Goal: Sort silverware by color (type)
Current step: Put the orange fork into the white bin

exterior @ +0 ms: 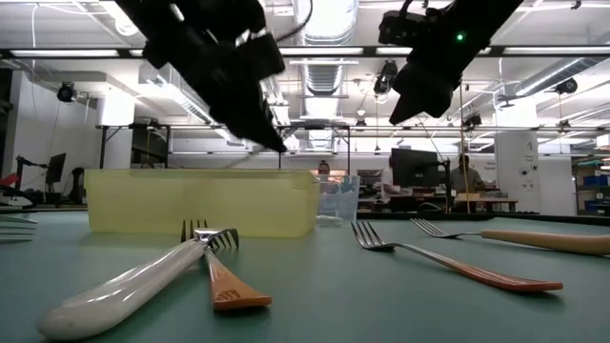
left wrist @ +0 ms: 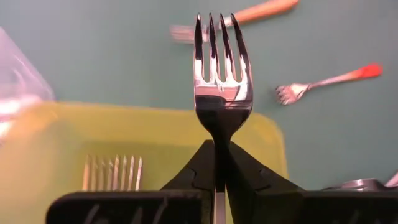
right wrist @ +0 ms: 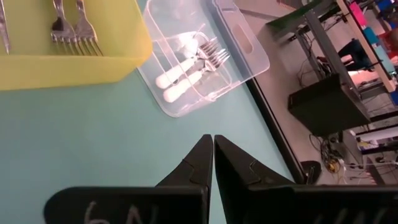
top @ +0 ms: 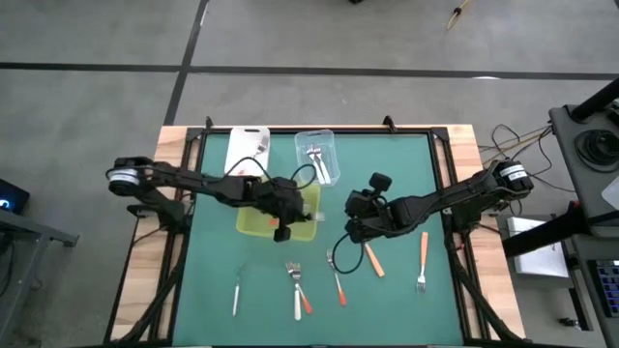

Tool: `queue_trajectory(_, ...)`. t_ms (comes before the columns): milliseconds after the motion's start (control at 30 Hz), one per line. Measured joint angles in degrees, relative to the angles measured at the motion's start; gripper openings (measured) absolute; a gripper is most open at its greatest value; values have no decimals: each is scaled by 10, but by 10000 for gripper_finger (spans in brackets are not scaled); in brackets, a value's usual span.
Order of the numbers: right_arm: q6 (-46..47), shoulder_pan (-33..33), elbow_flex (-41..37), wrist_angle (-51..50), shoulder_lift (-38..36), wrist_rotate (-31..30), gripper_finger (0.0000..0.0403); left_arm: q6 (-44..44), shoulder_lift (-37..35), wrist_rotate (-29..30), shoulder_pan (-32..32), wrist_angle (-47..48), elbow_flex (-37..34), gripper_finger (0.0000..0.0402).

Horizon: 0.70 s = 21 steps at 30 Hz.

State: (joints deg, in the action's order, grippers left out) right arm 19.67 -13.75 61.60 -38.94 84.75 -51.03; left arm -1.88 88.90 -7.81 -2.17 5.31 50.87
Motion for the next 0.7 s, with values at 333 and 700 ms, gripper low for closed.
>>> queue_trajectory(333,-70,-33,-50,189,0,19,8,-58,-145,-51,19,-27,0,1)
queue_trajectory(700,-362,-26,-218,876,-13,374,8,-52,-206,-193,66,-265,-61,1)
